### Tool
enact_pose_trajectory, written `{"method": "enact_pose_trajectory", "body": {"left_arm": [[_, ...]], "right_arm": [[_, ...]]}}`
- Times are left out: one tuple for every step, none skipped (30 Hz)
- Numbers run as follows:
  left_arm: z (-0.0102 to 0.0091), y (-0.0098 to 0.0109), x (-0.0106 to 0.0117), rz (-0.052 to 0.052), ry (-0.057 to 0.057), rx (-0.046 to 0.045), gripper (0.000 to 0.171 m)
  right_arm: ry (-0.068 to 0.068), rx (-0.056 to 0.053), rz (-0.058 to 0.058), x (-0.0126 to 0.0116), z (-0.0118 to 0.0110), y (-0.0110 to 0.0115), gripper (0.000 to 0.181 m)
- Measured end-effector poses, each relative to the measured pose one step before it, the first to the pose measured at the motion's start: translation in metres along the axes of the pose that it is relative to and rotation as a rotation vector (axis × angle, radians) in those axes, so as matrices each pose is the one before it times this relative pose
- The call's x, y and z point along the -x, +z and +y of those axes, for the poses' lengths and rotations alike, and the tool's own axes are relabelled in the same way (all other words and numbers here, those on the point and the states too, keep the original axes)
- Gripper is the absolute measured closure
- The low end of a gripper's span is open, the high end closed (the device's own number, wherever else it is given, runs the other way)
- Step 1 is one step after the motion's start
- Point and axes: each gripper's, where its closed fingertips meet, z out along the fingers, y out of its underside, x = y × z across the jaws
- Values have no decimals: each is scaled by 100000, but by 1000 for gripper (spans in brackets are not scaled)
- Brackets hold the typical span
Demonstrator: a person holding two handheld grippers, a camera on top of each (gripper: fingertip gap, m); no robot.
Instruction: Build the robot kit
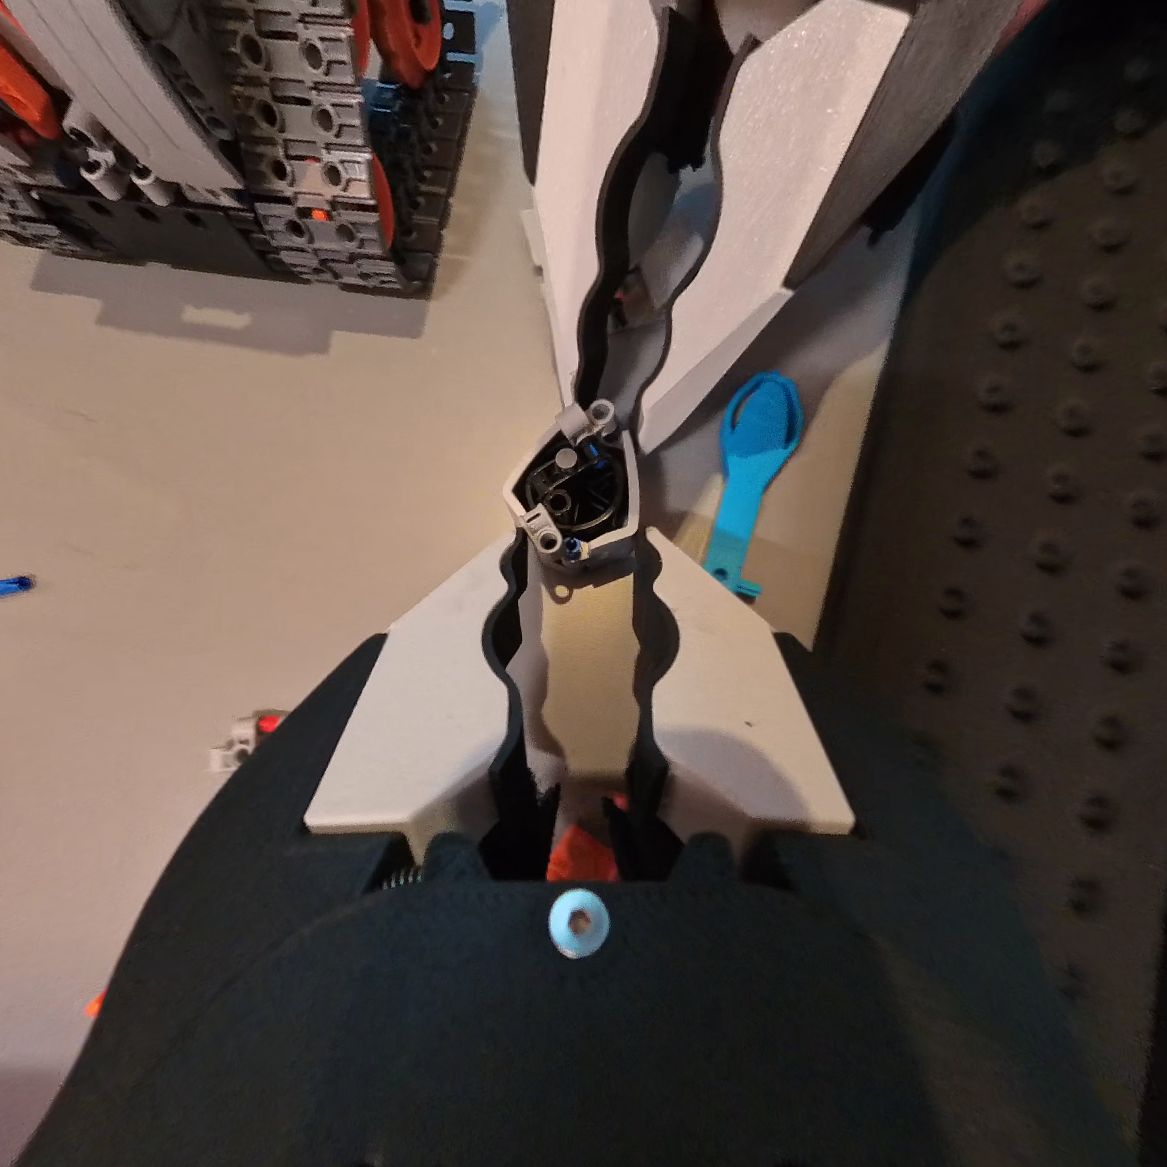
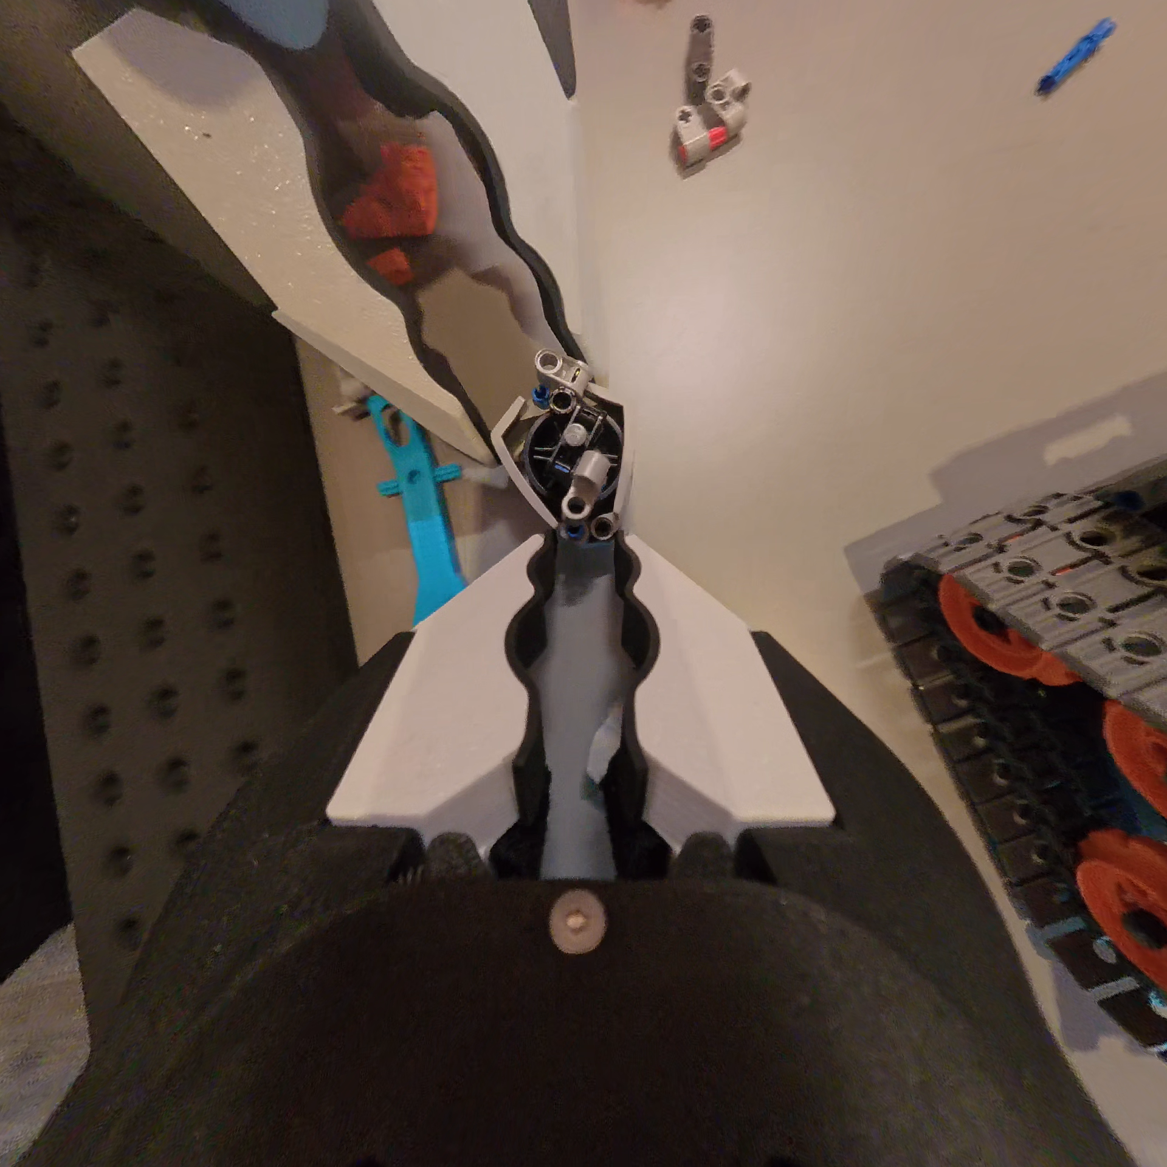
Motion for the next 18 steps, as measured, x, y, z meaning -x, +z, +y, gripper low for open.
{"method": "enact_pose_trajectory", "body": {"left_arm": [[2,-10,625,-851,364,438,143],[5,-49,662,-1372,1881,389,144],[-71,-8,375,-111,2238,-379,144],[3,90,288,423,393,-175,144],[85,158,205,790,-900,351,143],[-14,129,82,656,-113,-619,143],[7,63,33,369,-238,-354,143],[-5,-8,-18,-78,-4,-186,143],[31,5,-15,-864,1060,-37,143],[8,-5,-25,-1141,899,44,143],[-11,2,-3,-1127,822,114,143],[-9,6,5,-1185,760,49,143],[6,10,-9,-858,641,42,143],[6,-11,1,-325,-9,47,143],[-29,18,24,-106,-658,-302,143],[-39,39,27,10,-879,-445,143],[-10,7,12,53,-108,-120,143],[-17,7,12,-210,615,19,143]], "right_arm": [[1684,-379,1825,-392,-139,74,166],[1501,-465,1238,-289,-159,67,166],[343,-357,1089,-207,-123,60,165],[-130,-242,1216,-209,-75,45,165],[-35,-168,118,-48,-49,29,164],[14,25,-36,-5,1,12,164],[-10,-360,339,-68,-27,-9,165],[260,-300,-56,-5,-13,-5,165],[15,2,-227,31,28,3,165],[-125,-220,526,-62,-5,-17,167],[118,-132,215,-42,-4,-4,167],[71,-157,-72,-14,-13,-25,167],[-15,-151,135,-49,-20,-19,168],[-40,-130,199,-40,-17,-5,168],[-210,161,339,-34,28,26,168],[-486,187,601,-28,16,2,167],[-669,253,650,-27,19,-10,168],[-544,266,581,-29,19,-12,168]]}}
